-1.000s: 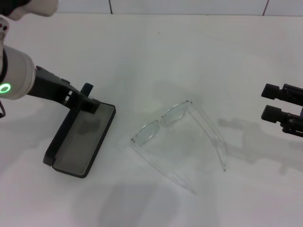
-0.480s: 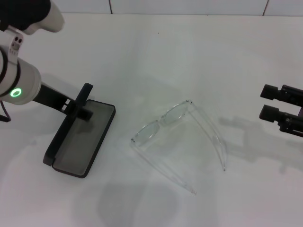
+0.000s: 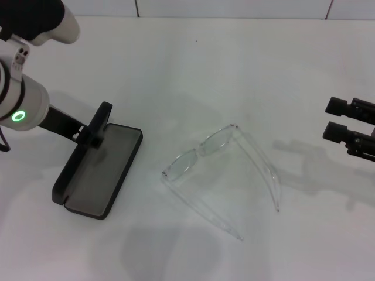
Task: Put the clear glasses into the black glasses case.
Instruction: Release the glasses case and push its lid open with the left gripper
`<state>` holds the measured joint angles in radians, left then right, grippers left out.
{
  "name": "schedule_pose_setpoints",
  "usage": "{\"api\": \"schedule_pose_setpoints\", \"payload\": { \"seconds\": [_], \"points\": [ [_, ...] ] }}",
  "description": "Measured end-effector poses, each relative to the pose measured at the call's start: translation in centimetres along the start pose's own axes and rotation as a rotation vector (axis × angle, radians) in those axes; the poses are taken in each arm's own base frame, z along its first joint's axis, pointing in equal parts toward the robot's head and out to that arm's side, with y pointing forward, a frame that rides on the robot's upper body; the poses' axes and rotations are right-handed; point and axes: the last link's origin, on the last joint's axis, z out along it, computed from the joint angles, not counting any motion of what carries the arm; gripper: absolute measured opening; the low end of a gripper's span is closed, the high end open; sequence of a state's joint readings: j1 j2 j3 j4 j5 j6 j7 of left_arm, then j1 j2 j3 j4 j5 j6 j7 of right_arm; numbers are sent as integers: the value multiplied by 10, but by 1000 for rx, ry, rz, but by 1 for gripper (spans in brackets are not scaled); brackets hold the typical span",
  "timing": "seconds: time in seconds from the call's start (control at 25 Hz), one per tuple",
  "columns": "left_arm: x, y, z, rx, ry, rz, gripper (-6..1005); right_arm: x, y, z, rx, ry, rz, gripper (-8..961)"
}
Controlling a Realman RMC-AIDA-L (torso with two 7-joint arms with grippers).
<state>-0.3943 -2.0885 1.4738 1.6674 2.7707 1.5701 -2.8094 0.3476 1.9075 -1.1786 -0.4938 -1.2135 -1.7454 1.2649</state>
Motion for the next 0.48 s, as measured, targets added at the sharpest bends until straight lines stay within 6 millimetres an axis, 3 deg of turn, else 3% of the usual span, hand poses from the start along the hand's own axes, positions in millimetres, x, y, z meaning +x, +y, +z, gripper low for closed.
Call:
{"api": "schedule_pose_setpoints", "payload": {
  "seconds": [0.2, 0.48],
  "points": [
    [1, 2, 1, -3, -7, 12, 385, -1, -1, -1, 11, -9, -6, 633],
    [3, 6, 8, -7, -38, 34, 310, -1, -1, -4, 22, -13, -4, 633]
  ]
}}
